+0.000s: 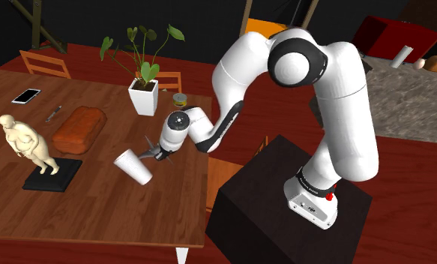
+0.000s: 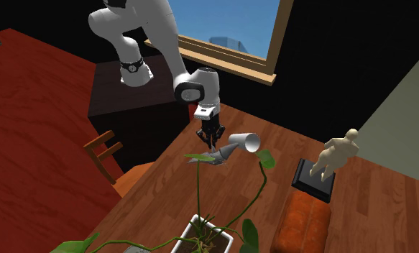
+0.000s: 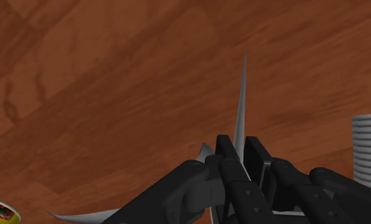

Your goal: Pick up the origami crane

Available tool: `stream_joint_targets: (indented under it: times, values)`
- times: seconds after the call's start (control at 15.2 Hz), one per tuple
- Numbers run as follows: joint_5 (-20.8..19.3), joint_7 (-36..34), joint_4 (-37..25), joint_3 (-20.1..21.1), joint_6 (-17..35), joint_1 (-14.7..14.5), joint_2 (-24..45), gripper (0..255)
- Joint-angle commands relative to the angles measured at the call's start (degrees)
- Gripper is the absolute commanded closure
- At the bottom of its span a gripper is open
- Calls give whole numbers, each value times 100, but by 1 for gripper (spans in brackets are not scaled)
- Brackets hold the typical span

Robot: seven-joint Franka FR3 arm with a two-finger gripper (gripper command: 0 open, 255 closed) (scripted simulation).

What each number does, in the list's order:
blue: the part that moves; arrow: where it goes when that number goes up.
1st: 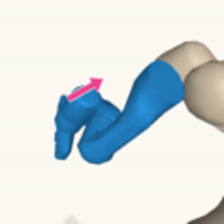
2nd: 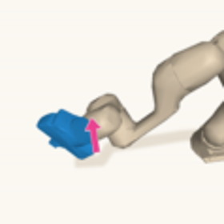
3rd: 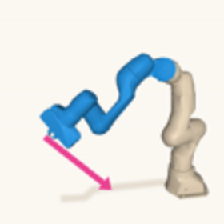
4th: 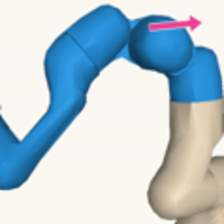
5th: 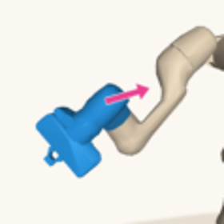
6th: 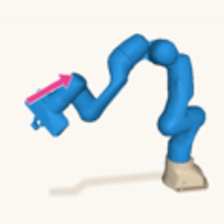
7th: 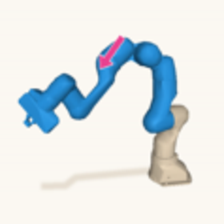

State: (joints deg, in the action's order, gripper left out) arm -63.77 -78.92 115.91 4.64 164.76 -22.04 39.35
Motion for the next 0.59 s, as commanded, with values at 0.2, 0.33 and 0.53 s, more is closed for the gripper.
stream_joint_targets:
  times: [0.2,0.33,0.53]
  values:
    - [315,362,210,248,-186,199,-377,255]
    - [445,504,287,347,-259,276,-522,255]
    - [648,718,393,496,-371,393,-738,255]
